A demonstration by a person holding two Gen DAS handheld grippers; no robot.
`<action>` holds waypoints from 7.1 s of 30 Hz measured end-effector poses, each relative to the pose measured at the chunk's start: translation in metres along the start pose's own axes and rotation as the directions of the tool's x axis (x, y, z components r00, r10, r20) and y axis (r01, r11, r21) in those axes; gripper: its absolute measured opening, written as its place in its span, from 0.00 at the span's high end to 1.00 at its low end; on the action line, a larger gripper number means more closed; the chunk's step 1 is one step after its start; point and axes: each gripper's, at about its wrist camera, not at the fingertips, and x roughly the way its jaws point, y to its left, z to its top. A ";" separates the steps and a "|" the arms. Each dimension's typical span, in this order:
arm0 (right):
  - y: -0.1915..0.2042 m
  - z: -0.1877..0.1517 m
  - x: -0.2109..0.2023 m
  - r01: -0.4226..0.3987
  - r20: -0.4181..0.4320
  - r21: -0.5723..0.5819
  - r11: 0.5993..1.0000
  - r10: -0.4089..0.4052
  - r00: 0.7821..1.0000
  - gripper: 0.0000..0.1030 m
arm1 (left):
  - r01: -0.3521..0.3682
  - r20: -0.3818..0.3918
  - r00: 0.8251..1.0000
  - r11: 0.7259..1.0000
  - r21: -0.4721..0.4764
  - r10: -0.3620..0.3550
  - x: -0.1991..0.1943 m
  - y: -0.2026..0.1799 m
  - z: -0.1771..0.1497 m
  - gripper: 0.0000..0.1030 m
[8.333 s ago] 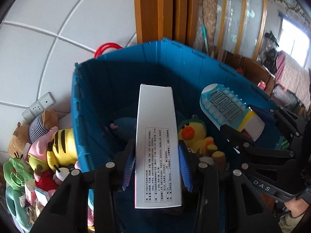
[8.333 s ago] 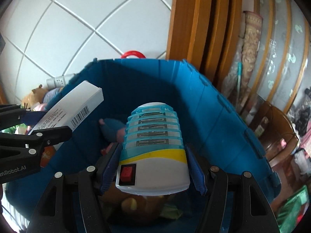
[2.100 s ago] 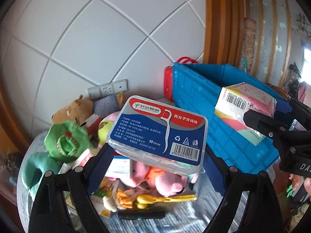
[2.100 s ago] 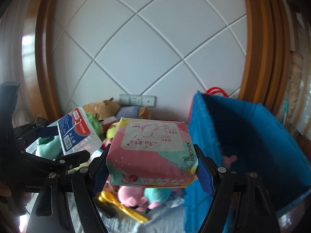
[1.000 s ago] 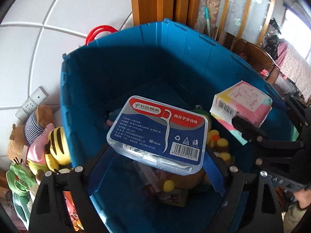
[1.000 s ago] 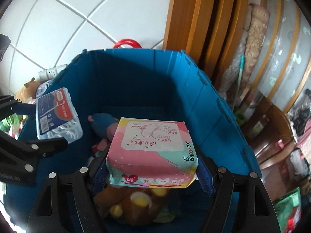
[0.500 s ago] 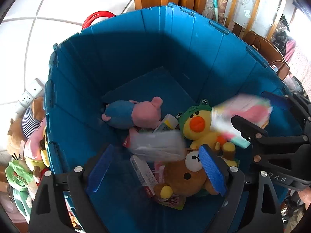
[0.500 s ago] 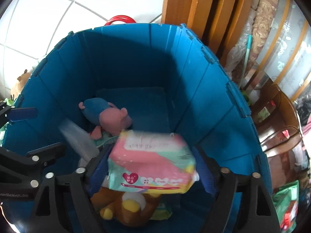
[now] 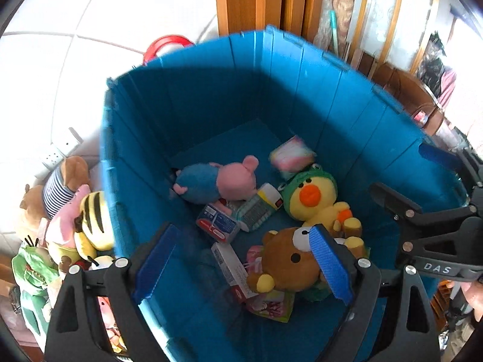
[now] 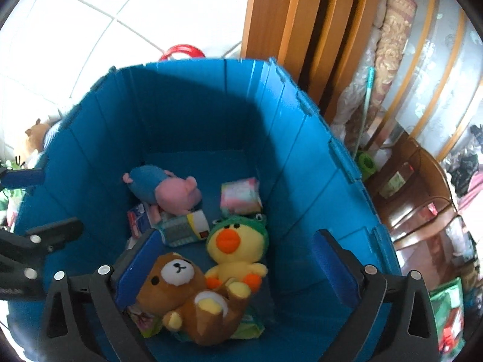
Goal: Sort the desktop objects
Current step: 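Withdraw both grippers from the crate back over the heap, then reach left gripper toward the white-green patch box while right reaches the tape roll, then grasp the clear tape roll with right gripper while left grasps the patch box, then lift the patch box and tape roll off the bed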
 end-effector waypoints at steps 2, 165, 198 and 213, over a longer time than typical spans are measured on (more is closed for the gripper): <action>0.008 -0.004 -0.014 -0.014 0.040 0.004 1.000 0.014 0.999 0.01 | -0.008 0.044 0.999 1.000 -0.010 0.008 -0.017 0.009 -0.010 0.12; 0.786 -0.252 0.033 -0.632 -0.405 -0.688 0.356 0.535 0.741 0.38 | -0.443 -0.365 0.860 0.166 -0.881 0.357 -0.100 0.552 -0.677 0.19; 0.715 -0.268 0.039 -0.653 -0.446 -0.467 0.596 0.479 0.756 0.15 | -0.464 -0.389 0.885 0.427 -0.776 0.255 -0.073 0.500 -0.670 0.35; 0.732 -0.309 0.065 -0.593 -0.453 -0.438 0.676 0.403 0.795 0.13 | -0.424 -0.373 0.905 0.489 -0.763 0.202 -0.054 0.490 -0.672 0.66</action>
